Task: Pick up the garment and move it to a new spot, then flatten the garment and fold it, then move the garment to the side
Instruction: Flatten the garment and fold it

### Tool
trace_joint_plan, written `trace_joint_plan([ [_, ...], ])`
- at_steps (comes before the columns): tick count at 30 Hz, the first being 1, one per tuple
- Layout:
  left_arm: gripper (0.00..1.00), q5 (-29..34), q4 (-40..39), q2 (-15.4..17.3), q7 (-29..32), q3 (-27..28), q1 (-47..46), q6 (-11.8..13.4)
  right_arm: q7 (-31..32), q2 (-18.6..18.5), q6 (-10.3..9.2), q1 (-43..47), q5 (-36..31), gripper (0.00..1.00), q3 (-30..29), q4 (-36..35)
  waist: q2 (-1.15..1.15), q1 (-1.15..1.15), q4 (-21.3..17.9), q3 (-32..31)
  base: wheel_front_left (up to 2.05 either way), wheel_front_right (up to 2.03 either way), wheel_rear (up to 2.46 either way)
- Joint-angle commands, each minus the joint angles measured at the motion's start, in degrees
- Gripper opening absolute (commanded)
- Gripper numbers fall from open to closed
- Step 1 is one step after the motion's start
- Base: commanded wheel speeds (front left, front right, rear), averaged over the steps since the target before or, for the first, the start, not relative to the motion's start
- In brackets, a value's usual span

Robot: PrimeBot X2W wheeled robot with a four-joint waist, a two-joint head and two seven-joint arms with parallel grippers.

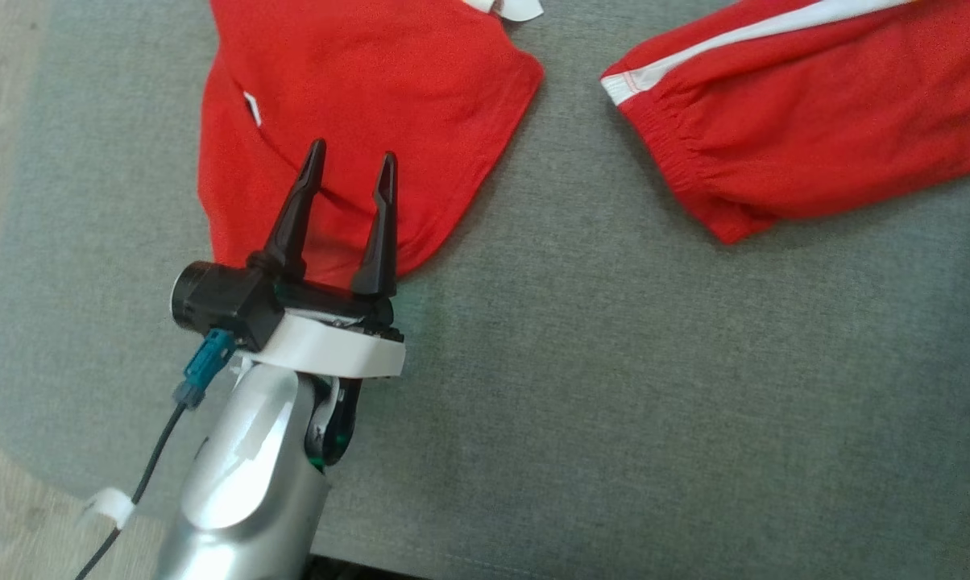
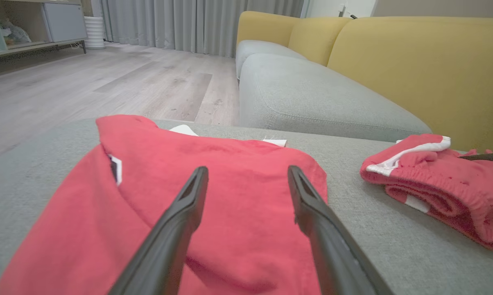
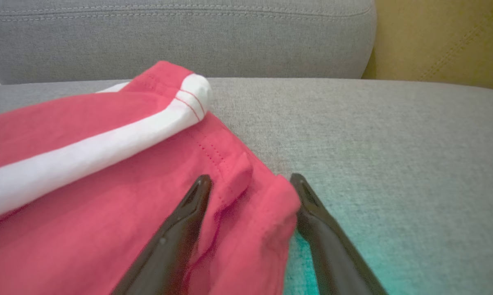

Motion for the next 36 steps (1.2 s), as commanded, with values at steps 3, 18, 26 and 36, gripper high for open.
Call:
trace_joint_plan([
  [3,1.0,0.8,-1.3,0.6,-0.3,2.6,-1.0,-0.4,1.2,1.2,-0.12,-0.3,-1.0,0.0,0.9,2.3,0.0,0.0,-0.9,0.2,0.0,0.0,0.0],
  [18,1.0,3.2,0.4,0.5,-0.3,5.3,1.8,-1.2,-14.9,-0.1,-0.12,3.7,9.9,0.0,0.4,6.8,0.0,0.0,-7.5,-7.1,0.0,0.0,0.0],
  [26,1.0,4.0,0.9,0.5,-0.3,6.3,4.7,-1.2,-17.2,-2.3,-0.12,13.2,16.9,0.0,-1.2,4.5,0.0,0.0,-9.8,-11.3,0.0,0.0,0.0],
  [36,1.0,4.5,0.7,0.5,-0.3,6.7,6.6,-1.3,-15.7,1.2,-0.12,20.6,15.3,0.0,-9.0,-4.9,0.0,0.0,-10.5,-12.8,0.0,0.0,0.0],
])
